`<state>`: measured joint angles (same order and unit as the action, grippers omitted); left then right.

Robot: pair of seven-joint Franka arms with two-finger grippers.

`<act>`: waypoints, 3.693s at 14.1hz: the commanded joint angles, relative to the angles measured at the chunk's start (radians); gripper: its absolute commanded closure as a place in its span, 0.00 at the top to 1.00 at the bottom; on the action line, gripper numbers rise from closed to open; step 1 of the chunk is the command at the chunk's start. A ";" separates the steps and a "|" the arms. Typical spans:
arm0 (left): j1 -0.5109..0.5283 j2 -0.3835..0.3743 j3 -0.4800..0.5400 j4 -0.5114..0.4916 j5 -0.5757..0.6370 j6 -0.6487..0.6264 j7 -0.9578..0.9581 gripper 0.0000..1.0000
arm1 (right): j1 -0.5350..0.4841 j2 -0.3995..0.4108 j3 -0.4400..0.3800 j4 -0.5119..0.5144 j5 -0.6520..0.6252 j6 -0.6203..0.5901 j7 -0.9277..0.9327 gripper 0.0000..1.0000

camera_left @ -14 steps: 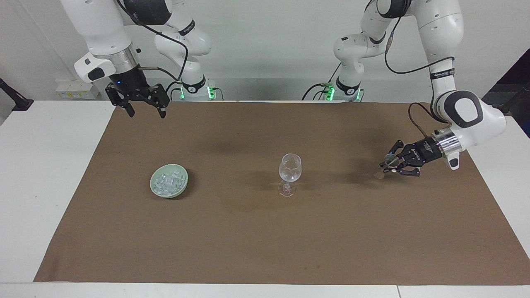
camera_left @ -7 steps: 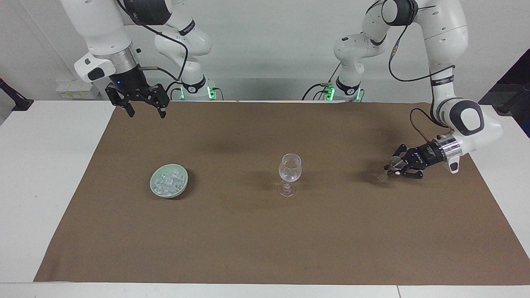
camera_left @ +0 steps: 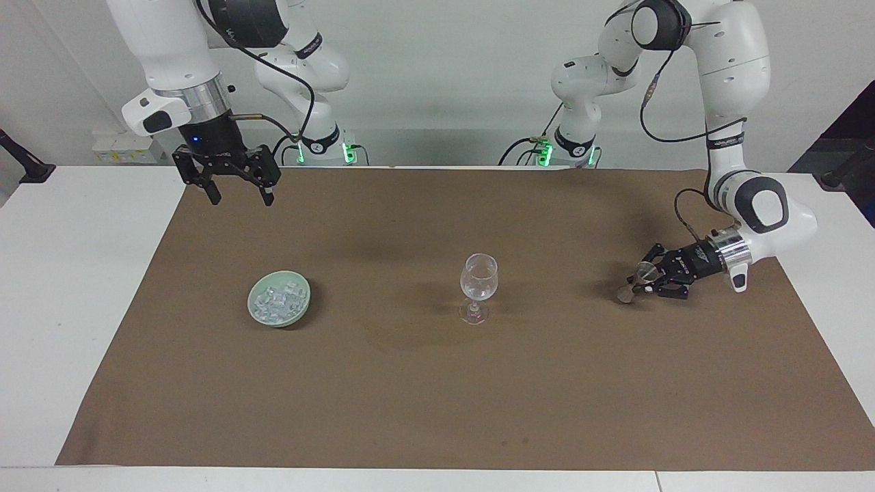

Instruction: Pour wine and add ice with both arms

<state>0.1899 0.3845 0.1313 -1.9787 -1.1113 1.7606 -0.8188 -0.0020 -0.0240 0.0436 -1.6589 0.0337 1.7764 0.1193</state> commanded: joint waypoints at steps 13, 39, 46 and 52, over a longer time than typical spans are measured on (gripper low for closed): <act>-0.006 0.000 0.008 -0.031 -0.022 0.042 0.038 0.99 | -0.062 0.144 -0.002 -0.355 -0.005 0.551 -0.147 1.00; -0.093 -0.295 -0.031 0.288 0.801 0.080 0.745 1.00 | -0.035 0.177 -0.004 -0.541 -0.049 0.801 -0.121 0.12; -0.086 -0.415 -0.182 0.326 0.985 -0.056 0.754 1.00 | -0.035 0.121 -0.002 -0.478 -0.046 0.689 -0.113 0.00; -0.139 -0.472 -0.212 0.327 1.045 -0.173 0.756 1.00 | -0.030 0.070 0.005 -0.279 -0.026 0.404 -0.095 0.00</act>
<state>0.0795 -0.0591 -0.0759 -1.6270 -0.1114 1.6030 -0.0714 -0.0215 0.0561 0.0339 -2.0062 0.0051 2.2667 0.0061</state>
